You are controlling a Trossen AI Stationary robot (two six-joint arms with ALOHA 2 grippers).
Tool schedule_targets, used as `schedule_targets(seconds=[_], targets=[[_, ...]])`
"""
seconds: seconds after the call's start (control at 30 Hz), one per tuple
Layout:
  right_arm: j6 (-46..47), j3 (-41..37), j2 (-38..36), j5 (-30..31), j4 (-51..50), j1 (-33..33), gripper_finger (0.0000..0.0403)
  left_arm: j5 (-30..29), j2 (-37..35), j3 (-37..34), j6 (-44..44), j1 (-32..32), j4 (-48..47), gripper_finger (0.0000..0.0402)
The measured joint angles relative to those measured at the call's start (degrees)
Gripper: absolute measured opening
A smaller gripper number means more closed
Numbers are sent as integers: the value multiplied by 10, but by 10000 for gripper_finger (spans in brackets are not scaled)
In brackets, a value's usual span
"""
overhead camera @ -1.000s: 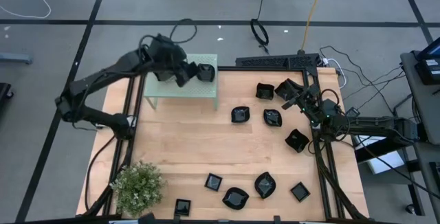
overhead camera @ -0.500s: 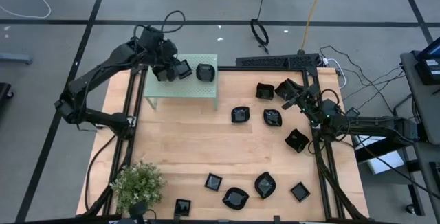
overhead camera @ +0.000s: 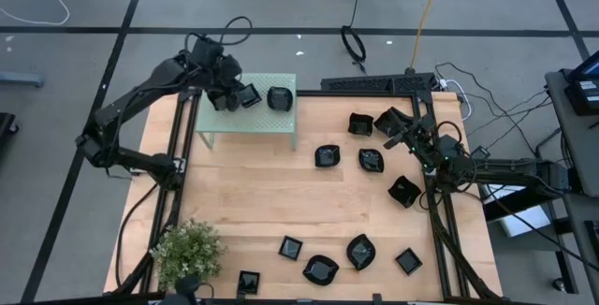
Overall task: Pick & Place Mini shaped plates
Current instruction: Stack the square plate on top of the square plate on the shelf
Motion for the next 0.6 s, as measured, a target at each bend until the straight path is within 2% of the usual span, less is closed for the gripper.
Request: schedule_targets(seconds=[0.6], targets=[[0, 0, 0, 0, 0, 0, 52, -17, 22, 0, 0, 3, 15, 18]])
